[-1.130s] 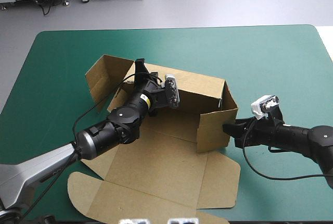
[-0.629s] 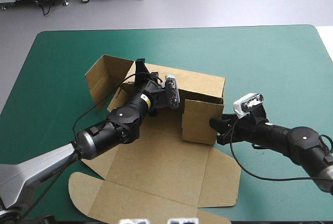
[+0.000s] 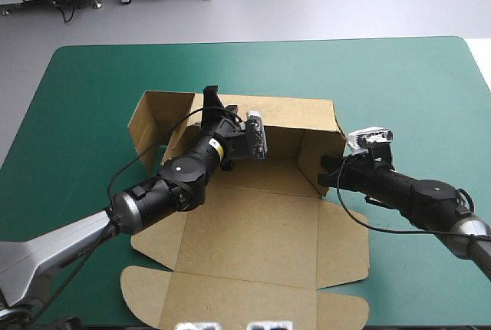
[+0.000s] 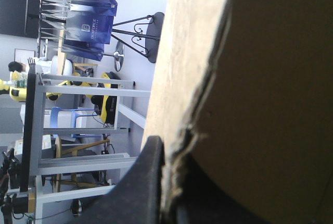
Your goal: Fold the box
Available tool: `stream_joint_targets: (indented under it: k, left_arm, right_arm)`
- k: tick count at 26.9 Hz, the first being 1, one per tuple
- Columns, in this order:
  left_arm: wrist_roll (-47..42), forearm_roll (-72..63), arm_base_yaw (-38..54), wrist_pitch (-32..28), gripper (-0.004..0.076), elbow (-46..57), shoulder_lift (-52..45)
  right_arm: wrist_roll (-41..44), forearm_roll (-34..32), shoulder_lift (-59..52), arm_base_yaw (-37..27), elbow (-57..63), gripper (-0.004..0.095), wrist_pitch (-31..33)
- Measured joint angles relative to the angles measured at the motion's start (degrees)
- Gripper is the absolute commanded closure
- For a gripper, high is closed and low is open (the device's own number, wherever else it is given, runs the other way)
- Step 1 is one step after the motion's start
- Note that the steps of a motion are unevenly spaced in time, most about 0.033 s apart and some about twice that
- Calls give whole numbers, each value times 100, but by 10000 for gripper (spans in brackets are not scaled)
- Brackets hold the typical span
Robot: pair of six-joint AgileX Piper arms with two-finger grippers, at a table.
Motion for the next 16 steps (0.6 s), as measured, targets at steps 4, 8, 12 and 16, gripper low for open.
stream_joint_targets:
  k: [4, 8, 12, 16]
  left_arm:
    - [-12, 265, 0, -69, 661, 0, 0]
    - [-29, 795, 0, -42, 472, 0, 118]
    - [-92, 1201, 0, -48, 284, 20, 235]
    - [-427, 1415, 0, -115, 251, 42, 259]
  right_arm:
    - [-360, 190, 12, 0, -6, 904, -109]
    - [-391, 260, 12, -5, -6, 904, -129]
    - [-391, 276, 24, -5, -6, 904, -136]
    - [-423, 287, 43, -5, -6, 904, -138]
